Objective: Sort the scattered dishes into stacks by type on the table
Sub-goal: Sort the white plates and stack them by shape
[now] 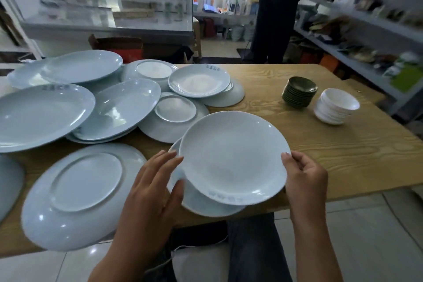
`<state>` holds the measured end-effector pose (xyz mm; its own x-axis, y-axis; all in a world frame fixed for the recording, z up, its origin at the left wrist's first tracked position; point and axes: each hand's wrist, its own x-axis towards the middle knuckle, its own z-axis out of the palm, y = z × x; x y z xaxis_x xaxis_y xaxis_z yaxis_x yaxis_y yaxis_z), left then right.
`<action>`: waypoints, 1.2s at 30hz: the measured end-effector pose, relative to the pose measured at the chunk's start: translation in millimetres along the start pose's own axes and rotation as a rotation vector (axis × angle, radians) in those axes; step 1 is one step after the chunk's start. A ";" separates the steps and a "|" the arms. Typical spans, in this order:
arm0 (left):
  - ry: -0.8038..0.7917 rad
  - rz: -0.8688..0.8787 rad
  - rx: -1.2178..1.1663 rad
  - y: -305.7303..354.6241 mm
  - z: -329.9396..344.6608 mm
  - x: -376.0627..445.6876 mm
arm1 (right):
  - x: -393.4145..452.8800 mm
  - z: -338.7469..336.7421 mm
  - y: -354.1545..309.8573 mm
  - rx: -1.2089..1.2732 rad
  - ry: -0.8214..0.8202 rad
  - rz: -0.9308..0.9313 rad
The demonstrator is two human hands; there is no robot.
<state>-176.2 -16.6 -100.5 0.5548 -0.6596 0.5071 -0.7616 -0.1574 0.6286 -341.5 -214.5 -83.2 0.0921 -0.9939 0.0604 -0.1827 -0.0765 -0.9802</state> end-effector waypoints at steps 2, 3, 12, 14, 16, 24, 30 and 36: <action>-0.007 0.018 -0.004 4.7 5.9 1.0 | 2.1 -11.4 2.0 0.081 0.079 0.080; -0.013 0.025 -0.002 7.6 8.8 1.8 | 3.5 -16.8 3.5 0.109 0.114 0.113; -0.095 0.056 -0.037 37.8 36.3 12.7 | 13.3 -60.2 23.9 0.248 0.365 0.207; -0.146 0.046 -0.031 41.3 41.9 13.4 | 15.6 -67.5 28.3 0.249 0.416 0.192; -0.190 0.061 -0.028 42.4 47.2 12.3 | 18.1 -74.6 32.7 0.238 0.454 0.173; -0.227 0.076 -0.040 51.8 62.8 5.6 | 19.5 -98.0 43.7 0.261 0.558 0.111; -0.295 0.157 0.151 50.4 68.2 1.8 | 24.5 -101.3 49.1 0.300 0.486 0.161; -0.287 0.219 0.189 49.6 73.1 -4.3 | 20.2 -99.8 50.0 0.310 0.426 0.158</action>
<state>-240.8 -75.4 -114.6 0.2767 -0.8669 0.4147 -0.9146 -0.1051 0.3905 -446.4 -246.3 -112.1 -0.3296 -0.9404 -0.0841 0.1411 0.0390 -0.9892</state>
